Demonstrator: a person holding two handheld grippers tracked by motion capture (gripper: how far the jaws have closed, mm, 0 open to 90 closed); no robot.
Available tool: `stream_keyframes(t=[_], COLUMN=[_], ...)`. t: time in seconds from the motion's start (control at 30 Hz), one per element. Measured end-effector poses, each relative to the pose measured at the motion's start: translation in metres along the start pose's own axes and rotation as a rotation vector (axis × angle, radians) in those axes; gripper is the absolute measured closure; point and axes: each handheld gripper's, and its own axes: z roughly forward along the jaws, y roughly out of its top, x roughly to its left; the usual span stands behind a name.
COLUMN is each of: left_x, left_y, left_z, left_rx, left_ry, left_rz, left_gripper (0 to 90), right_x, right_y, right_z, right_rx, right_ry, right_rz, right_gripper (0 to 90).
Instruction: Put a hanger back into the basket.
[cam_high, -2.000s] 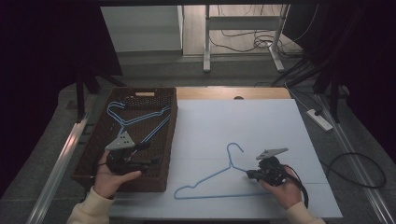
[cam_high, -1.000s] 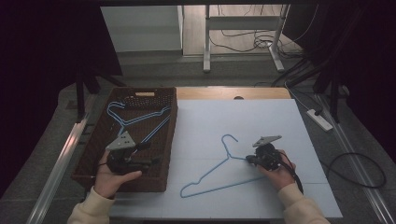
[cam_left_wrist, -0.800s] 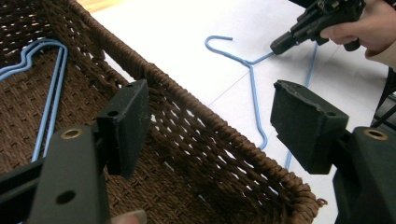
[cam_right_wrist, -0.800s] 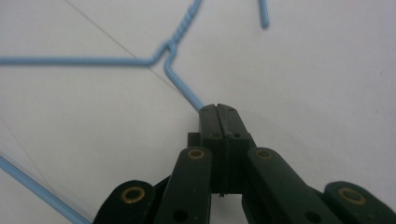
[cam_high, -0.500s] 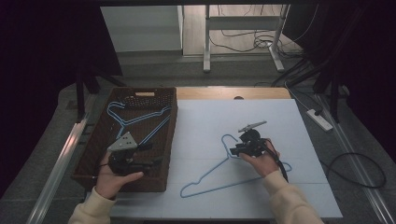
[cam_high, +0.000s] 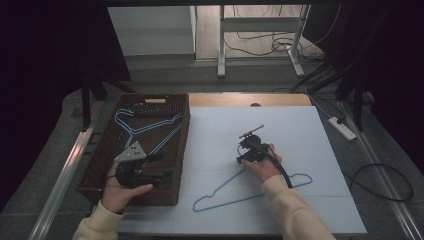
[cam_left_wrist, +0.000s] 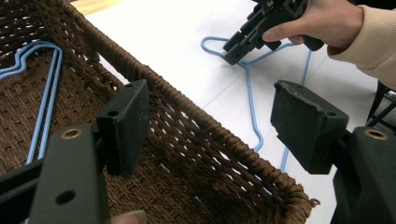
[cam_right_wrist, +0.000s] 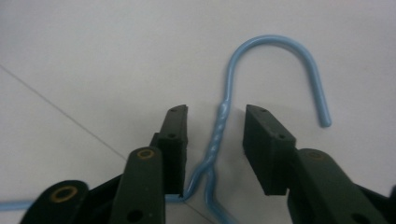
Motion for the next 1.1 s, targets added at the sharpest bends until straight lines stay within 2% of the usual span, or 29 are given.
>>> stream_keyframes(t=[0.1,0.13,0.17,0.2,0.27,0.43,0.53,0.67,0.83,0.93,1.1], left_x=[-0.001,-0.001,-0.001,-0.001,-0.002,-0.003,-0.004,-0.009,-0.023,-0.033,-0.052], left_y=[0.0,0.0,0.0,0.0,0.0,0.001,0.001,0.003,0.012,0.02,0.034], left_z=[0.001,0.001,0.001,0.001,0.001,0.002,0.003,0.005,0.012,0.021,0.045], left_rx=[0.002,0.002,0.003,0.003,0.003,0.004,0.005,0.013,0.031,0.055,0.115], left_ry=[-0.001,-0.001,-0.001,-0.001,-0.002,-0.003,-0.004,-0.005,-0.015,-0.025,-0.052], left_rz=[0.002,0.002,0.003,0.003,0.004,0.008,0.01,0.012,0.025,0.021,0.026], left_gripper=[28.8,28.8,28.8,28.8,28.8,28.8,28.8,28.9,29.0,29.0,28.6], right_x=[0.004,0.004,0.005,0.005,0.007,0.008,0.007,0.008,0.008,0.009,0.01], right_y=[0.002,0.002,0.003,0.003,0.003,0.007,0.007,0.005,0.004,0.001,-0.004], right_z=[0.001,0.001,0.001,0.001,0.001,0.001,0.001,-0.001,-0.014,-0.025,-0.038], right_rx=[0.018,0.018,0.026,0.026,0.031,0.057,0.057,0.033,-0.026,-0.077,-0.144], right_ry=[-0.057,-0.057,-0.065,-0.065,-0.058,-0.074,-0.069,-0.069,-0.056,-0.047,-0.042], right_rz=[-0.007,-0.007,0.007,0.007,0.029,0.077,0.081,0.089,0.079,0.07,0.055], right_gripper=[70.4,70.4,78.2,78.2,83.9,85.7,86.1,86.2,86.2,86.2,86.2])
